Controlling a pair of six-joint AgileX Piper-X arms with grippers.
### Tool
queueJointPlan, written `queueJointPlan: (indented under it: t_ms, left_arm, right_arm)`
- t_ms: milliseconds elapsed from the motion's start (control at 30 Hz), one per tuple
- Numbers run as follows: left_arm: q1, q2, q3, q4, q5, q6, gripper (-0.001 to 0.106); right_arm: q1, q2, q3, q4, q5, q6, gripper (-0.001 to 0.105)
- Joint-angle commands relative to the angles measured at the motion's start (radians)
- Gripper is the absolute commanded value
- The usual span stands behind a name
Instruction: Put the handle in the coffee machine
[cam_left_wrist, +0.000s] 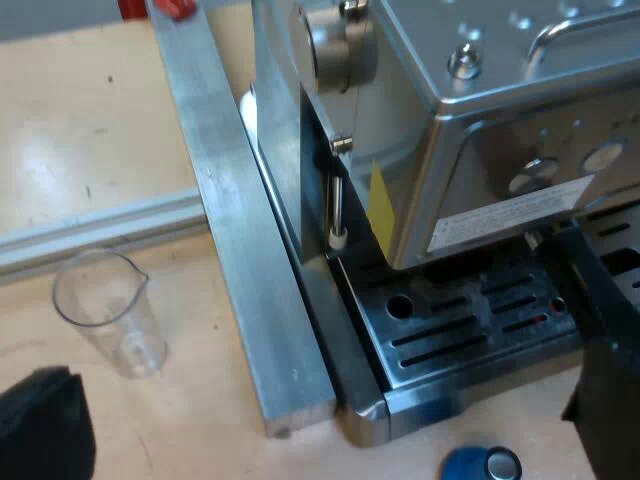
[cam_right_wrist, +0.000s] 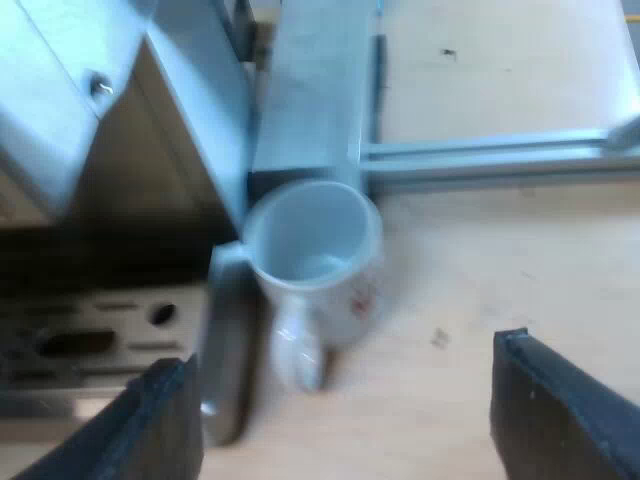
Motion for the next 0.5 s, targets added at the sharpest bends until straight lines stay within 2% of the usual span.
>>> queueJointPlan:
  t_ms: [33, 100, 133, 400, 500]
  left_arm:
    - [0.001, -0.042, -0.006, -0.033, -0.027, 0.0, 0.105]
    - [0.001, -0.079, -0.006, -0.047, -0.029, 0.024, 0.105]
    - [0.001, -0.154, 0.002, -0.064, -0.051, 0.06, 0.105]
    - [0.001, -0.343, 0.099, -0.064, -0.051, 0.06, 0.105]
    - [0.001, -0.424, 0.156, -0.064, -0.056, 0.06, 0.105]
  right_arm:
    - [-0.047, -0.134, -0.012, 0.096, -0.007, -0.061, 0.063]
    - [-0.047, -0.168, -0.012, 0.108, -0.007, -0.061, 0.063]
    - [-0.047, -0.186, -0.012, 0.116, -0.007, -0.061, 0.063]
    - [-0.047, -0.317, -0.012, 0.126, -0.007, -0.061, 0.063]
    - [-0.047, -0.363, -0.012, 0.131, -0.007, -0.087, 0.063]
